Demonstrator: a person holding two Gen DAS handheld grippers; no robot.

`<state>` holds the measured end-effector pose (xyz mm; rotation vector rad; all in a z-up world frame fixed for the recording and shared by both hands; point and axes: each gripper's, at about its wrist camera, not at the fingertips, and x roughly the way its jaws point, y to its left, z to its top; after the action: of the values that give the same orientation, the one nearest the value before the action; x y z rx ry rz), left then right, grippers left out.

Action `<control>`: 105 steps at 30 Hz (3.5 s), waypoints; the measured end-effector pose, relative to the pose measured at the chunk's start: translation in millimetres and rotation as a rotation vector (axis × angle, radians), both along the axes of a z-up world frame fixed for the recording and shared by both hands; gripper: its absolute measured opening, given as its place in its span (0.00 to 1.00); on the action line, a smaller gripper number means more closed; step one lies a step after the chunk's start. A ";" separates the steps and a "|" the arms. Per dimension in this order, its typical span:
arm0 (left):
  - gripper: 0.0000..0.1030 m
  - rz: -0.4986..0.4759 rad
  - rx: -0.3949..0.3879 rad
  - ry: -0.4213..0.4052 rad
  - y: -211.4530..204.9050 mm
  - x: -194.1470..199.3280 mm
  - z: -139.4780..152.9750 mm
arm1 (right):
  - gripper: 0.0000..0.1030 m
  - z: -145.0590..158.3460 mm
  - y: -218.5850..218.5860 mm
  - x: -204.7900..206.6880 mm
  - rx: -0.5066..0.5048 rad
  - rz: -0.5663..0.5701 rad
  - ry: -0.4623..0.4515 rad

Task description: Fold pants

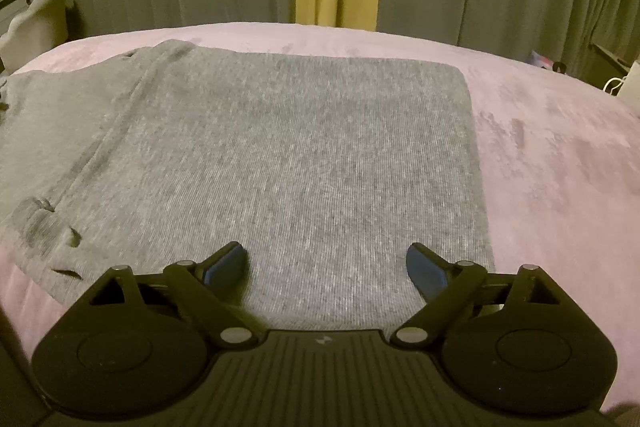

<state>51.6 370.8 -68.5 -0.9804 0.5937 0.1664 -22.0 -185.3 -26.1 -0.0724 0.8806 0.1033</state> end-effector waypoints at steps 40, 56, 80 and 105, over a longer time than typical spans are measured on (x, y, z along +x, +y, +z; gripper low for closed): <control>0.25 -0.558 0.458 -0.388 -271.1 -8.4 199.9 | 0.43 30.9 -67.7 4.7 0.601 -0.167 0.053; 0.87 -1.033 0.678 0.060 -445.1 -39.6 70.8 | 0.52 13.4 -145.0 -15.5 0.754 -0.318 0.034; 0.98 -0.346 0.074 0.172 -256.6 -32.2 66.6 | 0.41 2.3 -87.7 43.5 0.825 -0.315 0.190; 0.98 -0.361 0.018 0.206 -256.5 -38.2 67.6 | 0.41 10.0 -125.9 4.1 0.944 -0.343 0.037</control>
<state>13.4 114.3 -0.8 -0.8283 0.9455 -0.0496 -17.9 -311.2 -16.2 0.9590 0.7971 0.1900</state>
